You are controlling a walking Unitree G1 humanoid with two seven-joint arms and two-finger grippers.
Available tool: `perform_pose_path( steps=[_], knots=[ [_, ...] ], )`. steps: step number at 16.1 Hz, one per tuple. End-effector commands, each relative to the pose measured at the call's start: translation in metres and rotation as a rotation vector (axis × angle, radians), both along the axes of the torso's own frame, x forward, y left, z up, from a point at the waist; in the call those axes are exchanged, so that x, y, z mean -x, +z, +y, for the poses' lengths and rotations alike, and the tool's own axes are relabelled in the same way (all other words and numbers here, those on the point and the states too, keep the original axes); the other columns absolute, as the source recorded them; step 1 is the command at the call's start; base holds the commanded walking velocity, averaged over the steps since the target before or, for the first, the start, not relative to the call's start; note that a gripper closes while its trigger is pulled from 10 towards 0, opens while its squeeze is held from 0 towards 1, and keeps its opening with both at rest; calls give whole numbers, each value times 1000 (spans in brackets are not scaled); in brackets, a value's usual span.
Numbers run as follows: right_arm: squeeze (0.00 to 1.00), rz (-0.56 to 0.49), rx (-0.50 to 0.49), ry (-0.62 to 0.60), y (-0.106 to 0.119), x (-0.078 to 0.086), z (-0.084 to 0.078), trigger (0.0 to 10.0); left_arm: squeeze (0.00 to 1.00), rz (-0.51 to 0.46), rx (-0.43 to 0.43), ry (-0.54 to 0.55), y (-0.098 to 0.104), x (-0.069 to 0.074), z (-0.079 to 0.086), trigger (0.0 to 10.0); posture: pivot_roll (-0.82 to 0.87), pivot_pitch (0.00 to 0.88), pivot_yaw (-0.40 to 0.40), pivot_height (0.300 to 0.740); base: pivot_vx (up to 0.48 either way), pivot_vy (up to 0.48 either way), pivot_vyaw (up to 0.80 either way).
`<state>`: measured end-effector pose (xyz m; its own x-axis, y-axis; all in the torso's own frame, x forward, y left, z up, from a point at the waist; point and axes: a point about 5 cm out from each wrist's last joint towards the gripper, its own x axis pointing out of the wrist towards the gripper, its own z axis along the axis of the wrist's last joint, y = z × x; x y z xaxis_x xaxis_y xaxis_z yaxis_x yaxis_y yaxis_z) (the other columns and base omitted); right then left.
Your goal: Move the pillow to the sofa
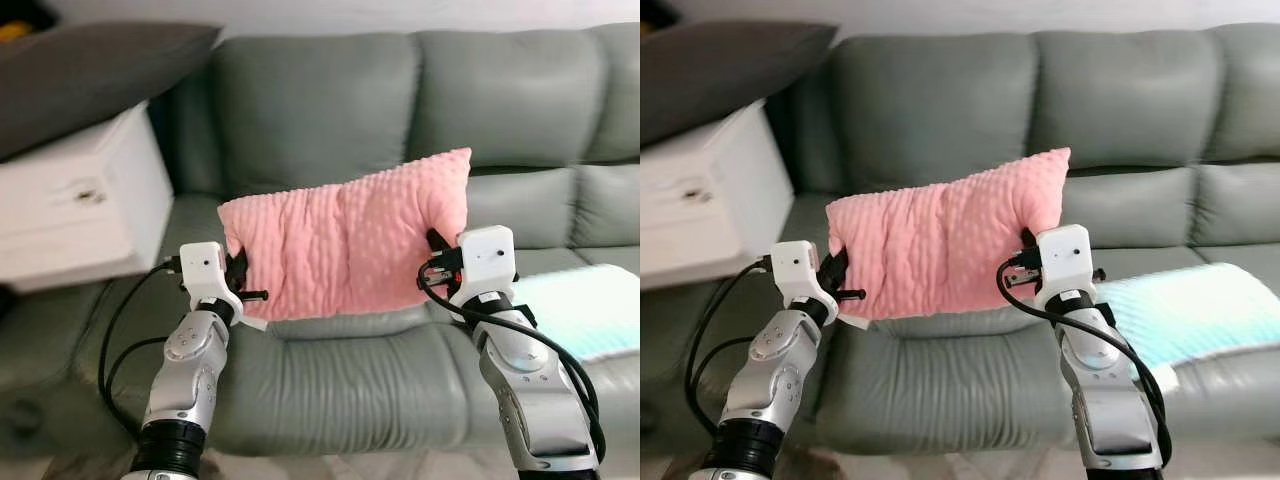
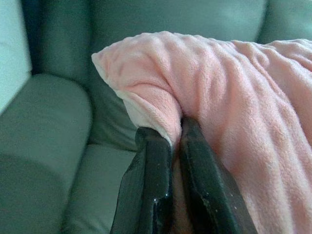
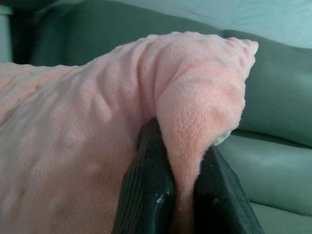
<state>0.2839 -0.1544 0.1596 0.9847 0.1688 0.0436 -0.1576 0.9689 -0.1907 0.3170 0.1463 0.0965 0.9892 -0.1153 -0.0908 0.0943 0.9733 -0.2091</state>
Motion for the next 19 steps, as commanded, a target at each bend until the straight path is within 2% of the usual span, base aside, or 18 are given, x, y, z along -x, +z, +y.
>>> perform_pose_path(
  steps=[1, 8, 13, 14, 16, 17, 19],
  knots=[
    [0, -61, -15, 29, 12, 2, 4, 10000, 0, -11, -22, 7, 2, -2, 2, 10000, -102, 0, 39, 740, 0, 0, 600],
    [0, -44, -21, -4, 6, 5, 3, 10000, 0, -11, -44, -3, 1, -2, 4, 10000, -91, 0, 45, 740, 0, 0, 84],
    [0, -13, -61, -25, -5, 12, 6, 10000, 0, -5, -47, -67, -3, -4, 8, 10000, -64, 43, 67, 740, 0, 0, 0],
    [0, 10, -72, -67, -10, 13, 0, 10000, 0, 3, -16, -68, -3, -4, 8, 10000, -51, 62, 75, 740, 0, 0, 0],
    [0, 78, -106, -159, -24, 14, -15, 10000, 0, 6, -35, -89, -3, -6, 4, 10000, -31, 106, 100, 740, 0, 0, 0],
    [0, 94, -116, -180, -27, 16, -17, 10000, 0, 18, -31, -111, -5, -5, 1, 10000, -27, 126, 111, 740, 0, 0, 0],
    [0, 119, -141, -249, -32, 17, -27, 10000, 0, 44, -75, -207, -12, -3, -13, 10000, -17, 173, 126, 740, 0, 0, 0]
  ],
)
